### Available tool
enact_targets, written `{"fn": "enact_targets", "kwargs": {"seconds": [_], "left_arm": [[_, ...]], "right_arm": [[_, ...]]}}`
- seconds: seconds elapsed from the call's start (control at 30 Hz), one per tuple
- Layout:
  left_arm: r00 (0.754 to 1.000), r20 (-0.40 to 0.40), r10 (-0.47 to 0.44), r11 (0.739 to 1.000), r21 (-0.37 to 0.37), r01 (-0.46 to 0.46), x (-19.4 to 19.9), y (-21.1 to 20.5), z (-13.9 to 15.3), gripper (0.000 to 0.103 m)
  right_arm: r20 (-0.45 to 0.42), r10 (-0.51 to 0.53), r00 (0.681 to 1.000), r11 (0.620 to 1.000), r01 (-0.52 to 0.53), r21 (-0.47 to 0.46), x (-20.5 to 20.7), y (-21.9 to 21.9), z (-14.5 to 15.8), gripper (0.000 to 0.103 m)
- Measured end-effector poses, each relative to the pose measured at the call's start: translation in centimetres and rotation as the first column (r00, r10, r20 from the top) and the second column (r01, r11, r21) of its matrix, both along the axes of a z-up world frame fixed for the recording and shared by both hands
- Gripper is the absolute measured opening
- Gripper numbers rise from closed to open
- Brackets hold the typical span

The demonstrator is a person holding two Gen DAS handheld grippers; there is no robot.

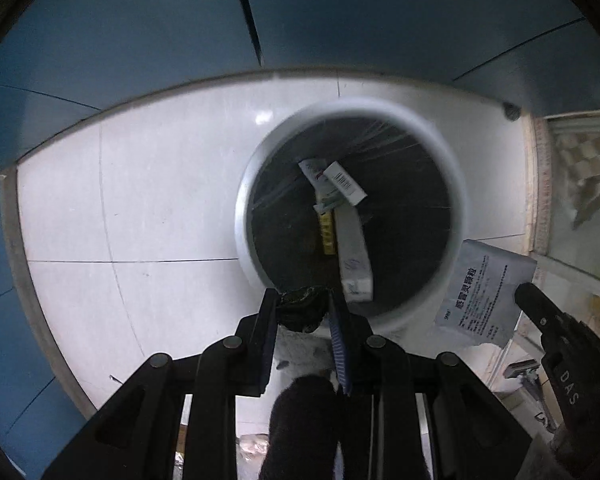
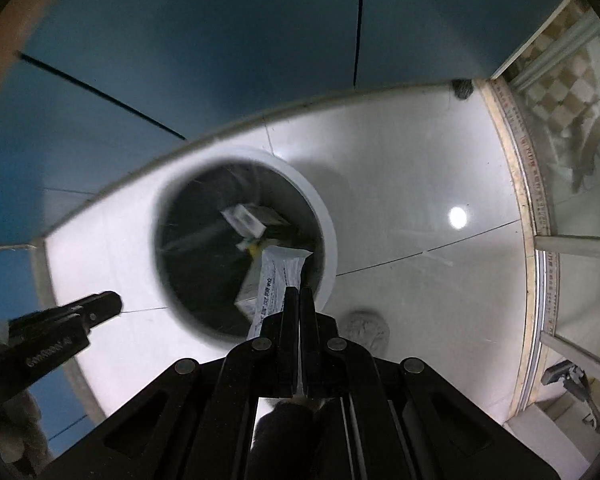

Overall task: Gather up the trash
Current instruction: 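Carry both items over the bin and open both tools to drop them, then raise both tools back toward the counter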

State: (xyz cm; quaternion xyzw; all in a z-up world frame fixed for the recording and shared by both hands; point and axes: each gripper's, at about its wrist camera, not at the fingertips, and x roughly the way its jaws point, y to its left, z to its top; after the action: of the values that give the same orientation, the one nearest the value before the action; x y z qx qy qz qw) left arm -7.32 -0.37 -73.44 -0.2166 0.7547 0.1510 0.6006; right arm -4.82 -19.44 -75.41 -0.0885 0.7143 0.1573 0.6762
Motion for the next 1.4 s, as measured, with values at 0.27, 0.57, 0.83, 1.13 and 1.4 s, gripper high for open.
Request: {"fn": "enact_targets", "kwargs": {"seconds": [0.27, 0.57, 0.83, 1.13, 1.4], "left_arm": [[1.0, 0.007, 0.01, 1.0, -0.01, -0.01, -1.4, 0.2, -2.8, 0.024], [0.999, 0.043, 0.013, 0.996, 0.085, -0.016, -2.4, 0.8, 0.0, 0.098], [0.997, 0.071, 0.025, 0.985, 0.166, -0.036, -4.1, 1.6, 5.8, 0.103], [0.995, 0.103, 0.017, 0.977, 0.208, -0.039, -6.0, 0.7, 17.7, 0.103], [0.991, 0.119, 0.055, 0.979, 0.191, -0.077, -8.1, -0.8, 30.6, 0.103]], "right_arm": [[-0.035, 0.029, 0.999, 0.999, -0.03, -0.02, 0.1, 1.0, -6.6, 0.0], [-0.074, 0.042, 0.996, 0.998, -0.046, -0.051, -0.1, 0.7, -6.1, 0.05], [-0.042, 0.086, 0.995, 0.994, -0.089, -0.061, -0.7, 0.8, 0.0, 0.103], [0.016, 0.105, 0.994, 0.992, -0.104, -0.065, -1.3, 0.5, 13.5, 0.103], [0.098, 0.144, 0.985, 0.989, -0.141, -0.033, -2.7, 0.1, 29.8, 0.103]]}}
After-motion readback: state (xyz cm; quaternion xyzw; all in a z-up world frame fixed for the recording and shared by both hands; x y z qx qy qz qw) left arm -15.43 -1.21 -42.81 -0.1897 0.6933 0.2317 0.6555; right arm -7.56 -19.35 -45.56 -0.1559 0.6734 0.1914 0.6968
